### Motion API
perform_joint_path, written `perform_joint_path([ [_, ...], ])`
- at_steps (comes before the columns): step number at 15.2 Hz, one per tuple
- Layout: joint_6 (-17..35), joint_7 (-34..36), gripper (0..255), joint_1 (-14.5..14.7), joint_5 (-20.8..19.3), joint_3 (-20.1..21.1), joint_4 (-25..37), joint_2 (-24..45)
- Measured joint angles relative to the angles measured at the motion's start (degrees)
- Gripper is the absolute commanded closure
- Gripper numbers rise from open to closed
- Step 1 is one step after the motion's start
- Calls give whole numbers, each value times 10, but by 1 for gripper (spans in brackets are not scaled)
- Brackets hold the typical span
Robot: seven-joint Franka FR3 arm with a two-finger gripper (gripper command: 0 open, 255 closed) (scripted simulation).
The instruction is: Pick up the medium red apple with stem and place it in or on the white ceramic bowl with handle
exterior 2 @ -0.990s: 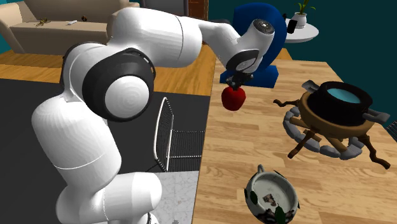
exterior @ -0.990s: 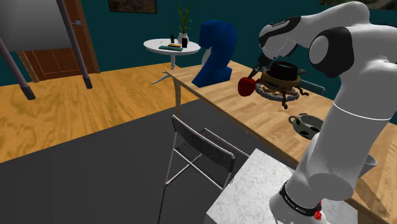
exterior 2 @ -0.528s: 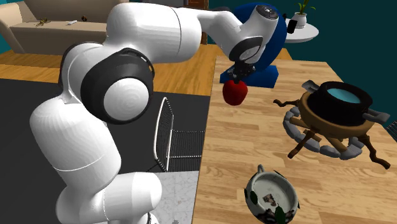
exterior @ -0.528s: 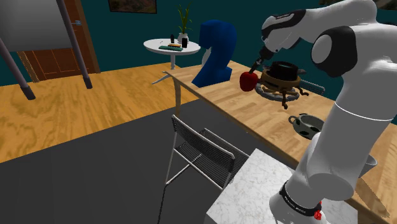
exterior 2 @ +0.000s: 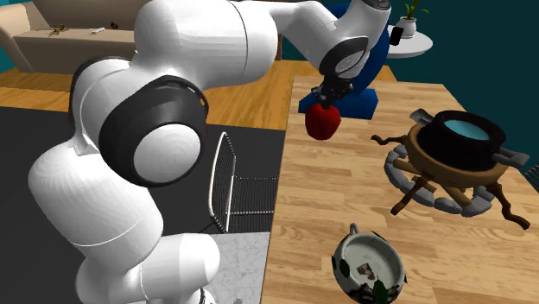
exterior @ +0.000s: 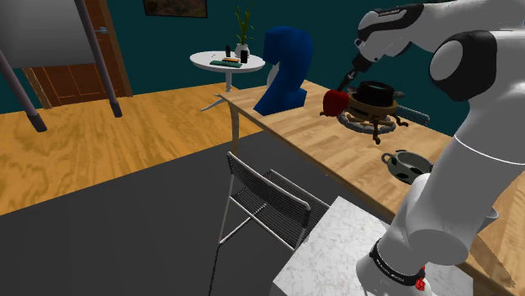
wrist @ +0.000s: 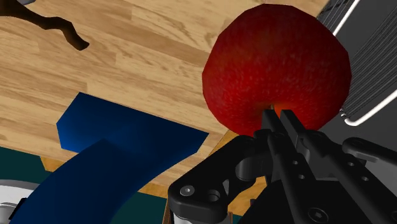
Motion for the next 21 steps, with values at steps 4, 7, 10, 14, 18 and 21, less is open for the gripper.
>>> perform_joint_path([
  [4, -5, 11, 255, -12, -78, 2, -40, -88],
  [7, -19, 9, 255, -32, -118, 5, -54, -133],
  [10, -37, 1, 255, -59, -154, 10, -67, -178],
  [14, -71, -12, 255, -97, -193, 16, -73, -229],
  [18, -108, -37, 255, -126, -219, 8, -66, -264],
  [21, -133, -62, 255, -138, -231, -10, -52, -277],
])
